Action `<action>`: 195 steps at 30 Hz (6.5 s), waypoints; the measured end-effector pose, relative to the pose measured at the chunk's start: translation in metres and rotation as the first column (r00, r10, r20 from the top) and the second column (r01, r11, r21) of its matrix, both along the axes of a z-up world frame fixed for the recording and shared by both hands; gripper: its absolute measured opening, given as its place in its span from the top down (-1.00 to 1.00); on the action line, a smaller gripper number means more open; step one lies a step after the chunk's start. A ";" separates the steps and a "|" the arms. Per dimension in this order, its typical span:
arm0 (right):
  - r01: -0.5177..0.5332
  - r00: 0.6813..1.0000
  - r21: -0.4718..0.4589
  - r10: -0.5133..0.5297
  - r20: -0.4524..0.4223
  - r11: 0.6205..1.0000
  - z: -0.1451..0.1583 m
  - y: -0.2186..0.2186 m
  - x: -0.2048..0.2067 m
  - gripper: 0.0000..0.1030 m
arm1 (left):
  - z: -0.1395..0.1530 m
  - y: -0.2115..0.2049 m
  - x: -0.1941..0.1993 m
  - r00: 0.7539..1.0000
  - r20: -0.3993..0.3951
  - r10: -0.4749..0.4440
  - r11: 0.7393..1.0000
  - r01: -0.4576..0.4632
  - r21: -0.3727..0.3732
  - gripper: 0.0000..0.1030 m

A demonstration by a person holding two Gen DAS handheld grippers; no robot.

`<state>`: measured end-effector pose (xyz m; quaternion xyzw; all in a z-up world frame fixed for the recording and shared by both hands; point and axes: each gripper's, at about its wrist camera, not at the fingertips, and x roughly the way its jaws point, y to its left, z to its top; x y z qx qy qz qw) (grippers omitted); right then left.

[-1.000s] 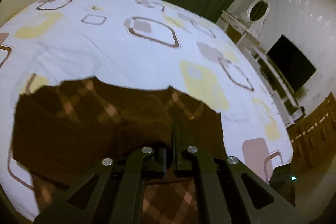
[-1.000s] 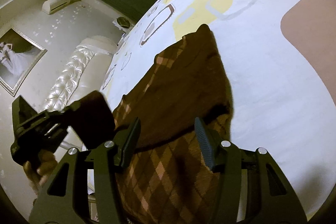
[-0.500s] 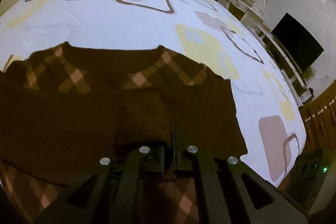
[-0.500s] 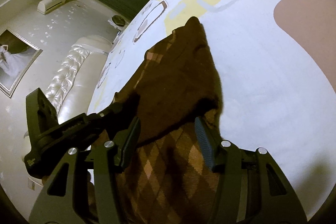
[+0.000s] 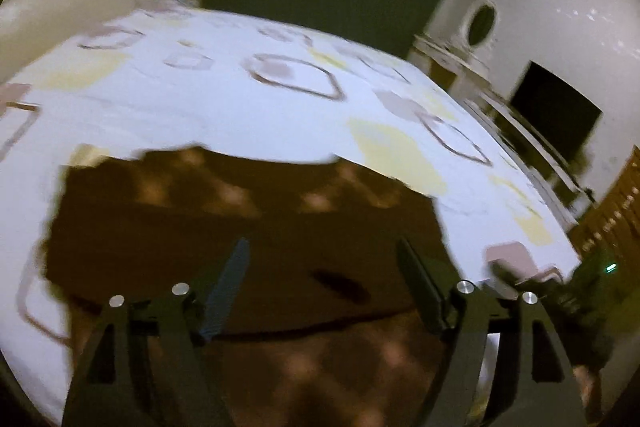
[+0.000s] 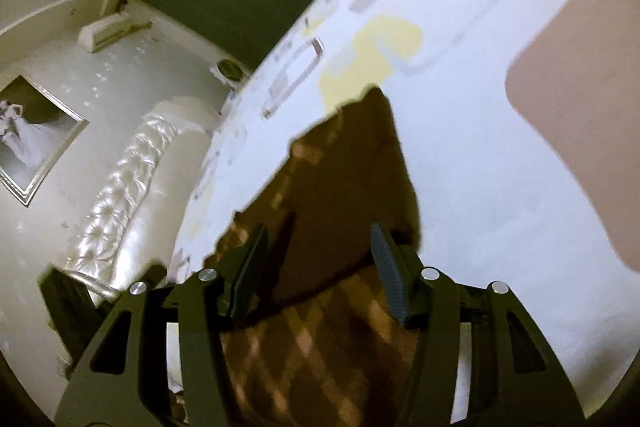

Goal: Fold small clothes

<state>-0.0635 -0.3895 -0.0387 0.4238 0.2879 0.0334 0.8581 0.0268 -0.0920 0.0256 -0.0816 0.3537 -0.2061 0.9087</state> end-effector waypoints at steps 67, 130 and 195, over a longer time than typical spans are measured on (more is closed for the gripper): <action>-0.276 0.953 -0.117 0.255 -0.166 0.954 0.015 0.037 0.106 0.83 | -0.061 0.189 0.012 0.895 -0.202 0.398 0.909 -0.414 -0.045 -0.51; -0.797 0.602 -0.235 0.694 -0.395 0.557 -0.037 0.332 0.305 1.00 | -0.104 0.163 0.054 0.949 -0.107 0.296 0.945 -0.276 0.173 -0.56; -0.627 0.725 0.177 0.651 -0.224 0.759 -0.061 0.037 -0.052 0.02 | -0.104 0.155 -0.037 0.860 -0.407 -0.309 0.944 0.226 -0.239 -0.65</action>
